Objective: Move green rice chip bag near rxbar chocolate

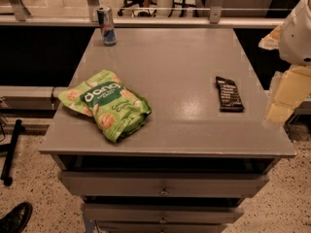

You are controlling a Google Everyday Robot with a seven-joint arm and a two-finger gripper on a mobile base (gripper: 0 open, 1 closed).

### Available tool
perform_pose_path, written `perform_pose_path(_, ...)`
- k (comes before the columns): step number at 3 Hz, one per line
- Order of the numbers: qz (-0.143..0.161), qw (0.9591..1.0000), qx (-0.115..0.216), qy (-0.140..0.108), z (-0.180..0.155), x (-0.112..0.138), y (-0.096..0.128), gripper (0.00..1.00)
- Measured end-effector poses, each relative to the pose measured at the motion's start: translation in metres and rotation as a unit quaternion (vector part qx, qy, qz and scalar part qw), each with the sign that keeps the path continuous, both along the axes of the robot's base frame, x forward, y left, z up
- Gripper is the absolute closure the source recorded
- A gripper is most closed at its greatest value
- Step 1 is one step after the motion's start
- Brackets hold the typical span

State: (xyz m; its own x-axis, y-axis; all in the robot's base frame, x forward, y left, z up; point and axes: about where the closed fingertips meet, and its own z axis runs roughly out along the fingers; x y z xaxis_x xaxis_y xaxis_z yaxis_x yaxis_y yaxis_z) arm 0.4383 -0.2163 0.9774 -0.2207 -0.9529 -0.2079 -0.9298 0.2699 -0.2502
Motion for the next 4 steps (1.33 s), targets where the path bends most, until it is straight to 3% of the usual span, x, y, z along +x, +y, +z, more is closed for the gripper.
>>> perform_pose_path(1, 0.0, 1.0, 0.0, 0.0, 0.0, 0.0, 0.0, 0.0)
perform_pose_path(2, 0.038, 0.9991, 0.018, -0.004, -0.011, 0.007, 0.036, 0.0)
perform_pose_path(3, 0.091, 0.9941, 0.06, -0.001, -0.034, 0.019, 0.098, 0.0)
perform_pose_path(4, 0.126, 0.9857, 0.111, 0.012, -0.061, 0.026, 0.154, 0.0)
